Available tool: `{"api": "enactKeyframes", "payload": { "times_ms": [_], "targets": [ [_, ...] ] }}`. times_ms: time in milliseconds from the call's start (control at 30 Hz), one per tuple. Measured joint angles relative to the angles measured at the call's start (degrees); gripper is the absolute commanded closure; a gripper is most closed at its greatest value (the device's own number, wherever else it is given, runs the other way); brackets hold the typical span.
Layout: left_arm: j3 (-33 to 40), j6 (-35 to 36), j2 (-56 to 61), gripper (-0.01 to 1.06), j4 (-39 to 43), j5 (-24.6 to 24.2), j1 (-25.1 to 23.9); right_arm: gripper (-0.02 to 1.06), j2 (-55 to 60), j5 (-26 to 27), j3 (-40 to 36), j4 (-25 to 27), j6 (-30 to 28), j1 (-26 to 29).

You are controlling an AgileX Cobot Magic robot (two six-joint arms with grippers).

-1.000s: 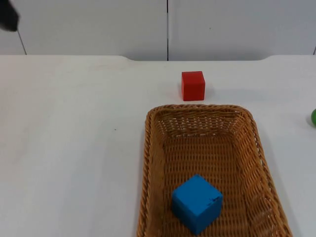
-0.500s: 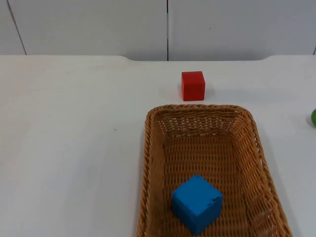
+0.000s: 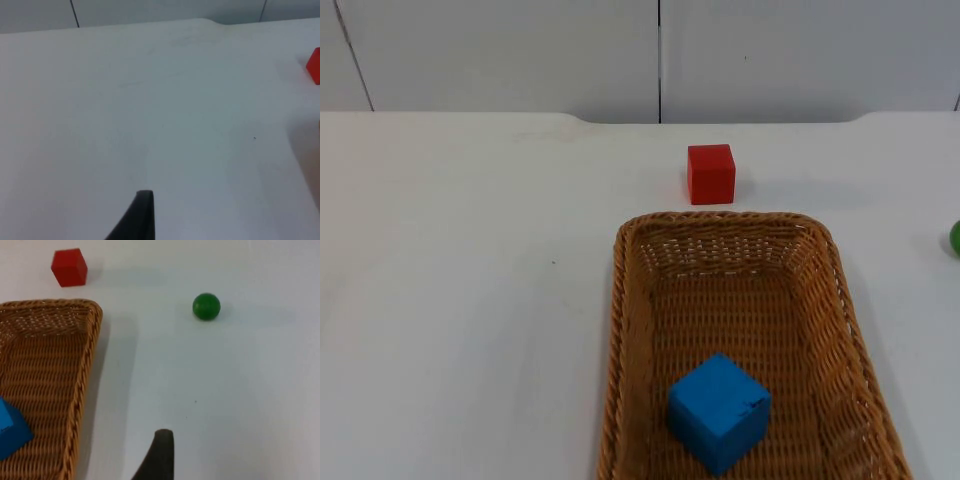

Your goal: Place all geometric objects except the red cube into the basket.

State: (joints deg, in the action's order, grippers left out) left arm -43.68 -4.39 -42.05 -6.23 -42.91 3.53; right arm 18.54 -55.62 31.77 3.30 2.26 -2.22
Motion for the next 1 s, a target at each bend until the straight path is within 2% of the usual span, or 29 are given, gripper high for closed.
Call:
{"api": "enactKeyframes", "payload": {
  "times_ms": [67, 133, 200, 233, 367, 400, 500, 567, 700, 733, 867, 1000],
  "targets": [
    [0.00, 0.00, 0.00, 0.00, 0.00, 0.00, 0.00, 0.26, 9.13, 3.16, 1.42, 0.00, 1.06, 0.00],
    [0.00, 0.00, 0.00, 0.00, 0.00, 0.00, 0.00, 0.26, 13.32, 4.66, 2.16, 0.00, 1.44, 0.00],
    [0.00, 0.00, 0.00, 0.00, 0.12, 0.00, 0.00, 0.26, 26.39, 6.99, 5.23, 0.00, 2.27, 0.00],
    [0.00, 0.00, 0.00, 0.00, 0.12, 0.00, 0.00, 0.26, 26.39, 6.99, 5.23, 0.00, 2.27, 0.00],
    [0.00, 0.00, 0.00, 0.00, 0.24, 0.00, 0.00, 0.26, 45.43, 9.58, 11.71, 0.00, 2.52, 0.00],
    [0.00, 0.00, 0.00, 0.00, 0.24, 0.00, 0.00, 0.26, 45.43, 9.58, 11.71, 0.00, 2.52, 0.00],
    [0.00, 0.00, 0.00, 0.00, 0.24, 0.00, 0.00, 0.26, 59.74, 10.38, 20.49, -1.26, 1.60, 0.00],
    [0.00, 0.00, 0.00, 0.00, 0.24, 0.00, 0.00, 0.26, 63.11, 10.38, 23.18, -1.96, 1.15, 0.00],
    [0.00, 0.00, 0.00, 0.00, 0.46, 0.00, 0.00, 0.26, 77.49, 10.38, 35.42, -2.82, -3.41, 0.00],
    [0.00, 0.00, 0.00, 0.00, 0.46, 0.00, 0.00, 0.26, 77.49, 10.38, 35.42, -2.82, -3.41, 0.00],
    [0.00, 0.00, 0.00, 0.00, 0.85, 0.00, 0.00, 0.26, 88.62, 10.63, 44.86, -2.87, -8.12, 0.00],
    [0.00, 0.00, 0.00, 0.00, 0.85, 0.00, 0.00, 0.26, 94.28, 11.87, 49.28, -2.87, -10.20, 0.00]
  ]
}}
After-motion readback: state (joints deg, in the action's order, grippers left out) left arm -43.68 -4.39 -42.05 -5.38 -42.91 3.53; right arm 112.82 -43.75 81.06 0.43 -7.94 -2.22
